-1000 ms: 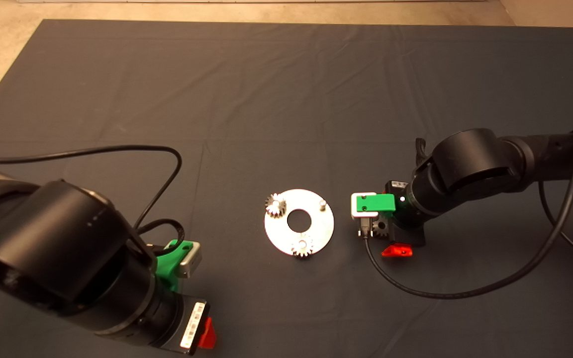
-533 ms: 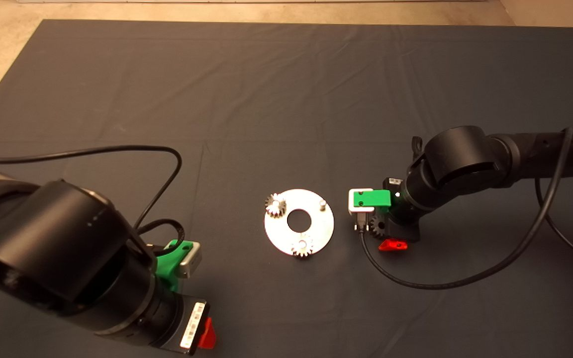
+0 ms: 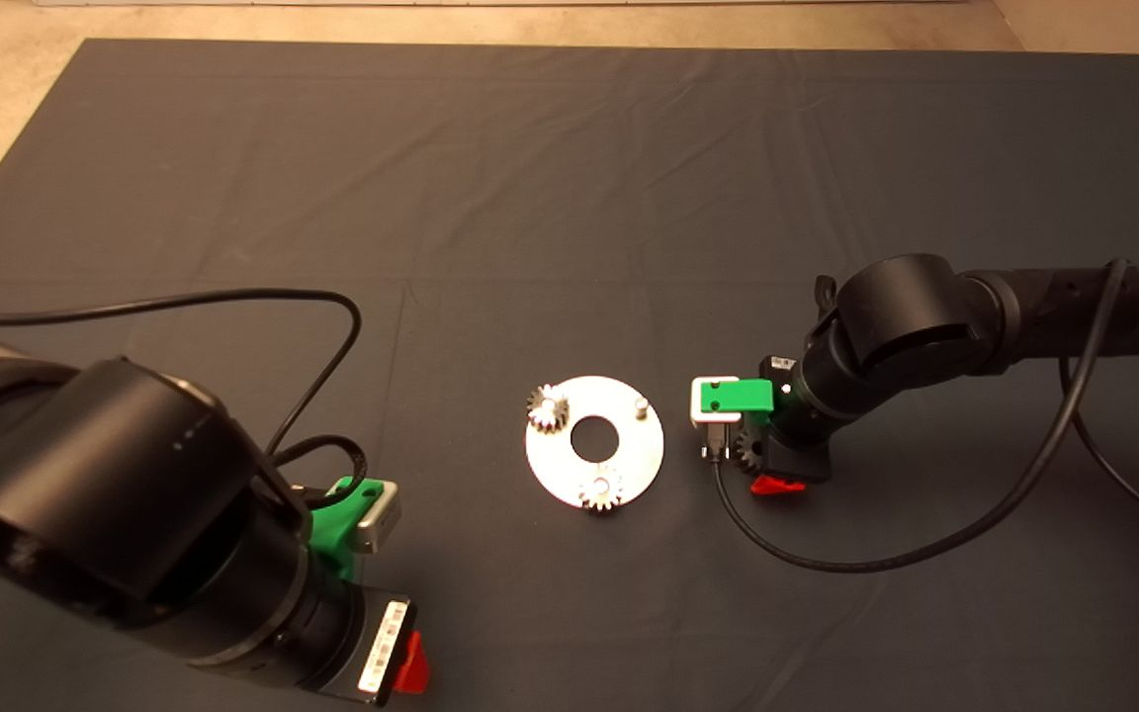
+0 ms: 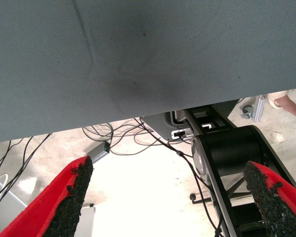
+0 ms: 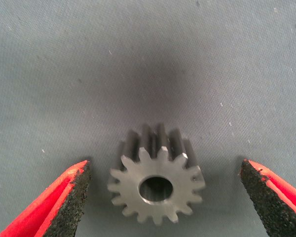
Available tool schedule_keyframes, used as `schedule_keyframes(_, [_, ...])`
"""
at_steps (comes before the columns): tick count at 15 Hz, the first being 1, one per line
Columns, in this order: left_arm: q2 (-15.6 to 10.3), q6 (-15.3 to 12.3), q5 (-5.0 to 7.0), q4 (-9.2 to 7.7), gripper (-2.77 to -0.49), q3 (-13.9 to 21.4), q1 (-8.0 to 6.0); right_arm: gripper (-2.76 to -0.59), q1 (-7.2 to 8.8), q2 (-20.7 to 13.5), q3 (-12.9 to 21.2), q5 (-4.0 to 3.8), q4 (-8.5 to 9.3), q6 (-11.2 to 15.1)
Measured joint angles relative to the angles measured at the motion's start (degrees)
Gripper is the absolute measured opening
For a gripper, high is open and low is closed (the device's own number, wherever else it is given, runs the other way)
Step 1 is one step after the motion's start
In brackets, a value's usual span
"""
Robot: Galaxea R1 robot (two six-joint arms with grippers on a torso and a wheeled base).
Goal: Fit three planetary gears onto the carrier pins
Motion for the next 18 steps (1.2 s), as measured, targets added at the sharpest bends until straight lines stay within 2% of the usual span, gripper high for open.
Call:
schedule_keyframes(1, [0.0, 0.0, 0.00, 0.00, -1.08, 0.0, 0.00, -1.23, 0.00, 0.1, -0.1, -0.05, 0.00, 0.0])
schedule_keyframes(7, [0.0, 0.0, 0.00, -0.02, -1.08, 0.0, 0.00, -1.38, -0.02, 0.3, -0.6, -0.02, 0.00, 0.0])
schedule_keyframes(16, [-0.2, 0.0, 0.00, -0.33, -1.08, 0.0, -0.01, -1.80, -0.51, 1.7, -1.7, -0.05, 0.00, 0.0])
schedule_keyframes(18, [-0.2, 0.0, 0.00, -0.52, -1.08, 0.0, 0.00, -1.82, -0.51, 1.7, -1.7, -0.05, 0.00, 0.0])
